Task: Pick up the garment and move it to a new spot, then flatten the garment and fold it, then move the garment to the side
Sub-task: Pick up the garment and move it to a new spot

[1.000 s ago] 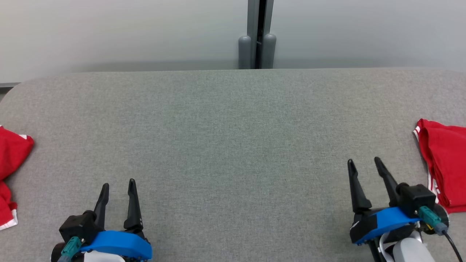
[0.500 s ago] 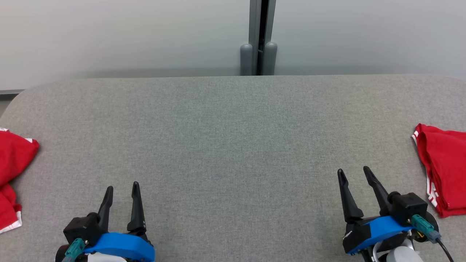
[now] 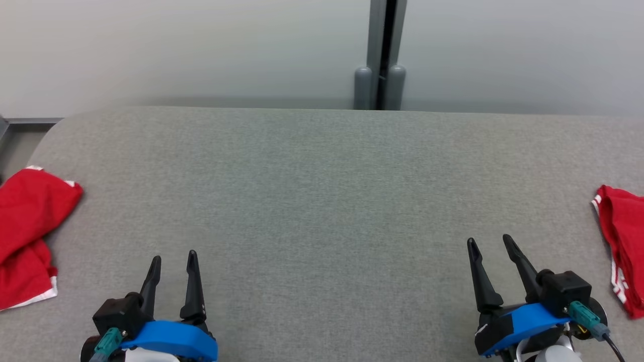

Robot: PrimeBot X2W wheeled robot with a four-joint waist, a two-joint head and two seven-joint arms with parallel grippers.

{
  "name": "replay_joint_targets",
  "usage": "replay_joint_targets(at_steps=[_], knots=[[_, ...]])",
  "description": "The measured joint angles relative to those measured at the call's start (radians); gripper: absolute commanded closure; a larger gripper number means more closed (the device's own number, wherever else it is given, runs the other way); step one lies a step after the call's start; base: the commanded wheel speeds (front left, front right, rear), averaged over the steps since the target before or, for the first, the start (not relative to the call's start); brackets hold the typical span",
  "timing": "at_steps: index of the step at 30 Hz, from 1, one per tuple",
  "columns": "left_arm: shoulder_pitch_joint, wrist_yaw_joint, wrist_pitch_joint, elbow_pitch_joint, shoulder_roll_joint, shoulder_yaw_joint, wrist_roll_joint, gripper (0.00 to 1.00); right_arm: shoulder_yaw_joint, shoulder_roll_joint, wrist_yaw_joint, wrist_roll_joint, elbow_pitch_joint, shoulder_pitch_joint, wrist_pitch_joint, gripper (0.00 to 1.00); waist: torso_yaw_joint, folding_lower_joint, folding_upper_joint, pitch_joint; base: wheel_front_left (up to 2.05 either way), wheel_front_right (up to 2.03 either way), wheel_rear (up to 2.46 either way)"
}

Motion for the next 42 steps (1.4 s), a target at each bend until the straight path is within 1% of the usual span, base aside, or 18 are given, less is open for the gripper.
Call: replay_joint_targets(at_steps=[5,16,20,24,28,31,33,35,39,42], knots=[[-0.002,-0.002,0.0,-0.014,-0.004,0.009,0.004,0.0,0.004,0.0,0.0,-0.017,-0.008,0.003,-0.001,0.0,0.08,0.0,0.0,-0.019,0.0,0.0,0.0],[0.021,-0.001,0.0,-0.036,-0.002,0.029,0.011,0.0,0.053,0.0,0.0,-0.014,-0.001,0.021,-0.001,0.0,0.302,-0.0001,0.0,-0.054,0.0,0.0,0.0],[0.032,0.001,0.0,-0.041,-0.001,0.036,0.01,0.0,0.076,0.001,0.0,-0.009,0.005,0.021,-0.001,0.0,0.362,0.0,0.0,-0.053,0.0,0.0,0.0],[0.039,0.001,0.0,-0.045,0.0,0.039,0.01,0.0,0.094,0.001,0.0,-0.004,0.009,0.021,-0.001,0.0,0.403,0.0,0.0,-0.049,0.0,0.0,0.0],[0.036,-0.009,0.0,-0.066,0.014,0.049,0.001,0.0,0.097,0.001,0.0,-0.004,0.006,0.021,0.001,0.0,0.422,0.0,0.0,-0.035,0.0,0.0,0.0],[0.004,-0.009,0.0,-0.103,0.058,0.085,-0.007,0.0,0.101,0.001,0.0,-0.012,-0.007,0.017,0.01,0.0,0.421,-0.0001,0.0,-0.013,0.0,0.0,0.0],[-0.029,-0.01,0.003,-0.131,0.088,0.109,-0.017,0.0,0.095,0.002,0.0,-0.031,-0.02,0.006,0.02,0.0,0.411,0.0,0.0,0.009,0.0,0.0,0.0],[-0.07,-0.002,0.018,-0.163,0.121,0.132,-0.022,0.0,0.088,0.001,0.0,-0.049,-0.04,-0.01,0.033,0.0,0.397,0.0,0.0,0.033,0.0,0.0,0.0],[-0.191,0.001,0.059,-0.213,0.188,0.184,-0.044,0.0,0.074,0.002,0.0,-0.105,-0.093,-0.047,0.068,0.0,0.359,0.0001,0.0,0.095,0.0,0.0,0.0],[-0.306,0.007,0.107,-0.229,0.258,0.218,-0.051,0.0,0.066,0.002,0.0,-0.146,-0.144,-0.078,0.1,0.0,0.328,0.0001,0.0,0.15,0.0,0.0,0.0]])
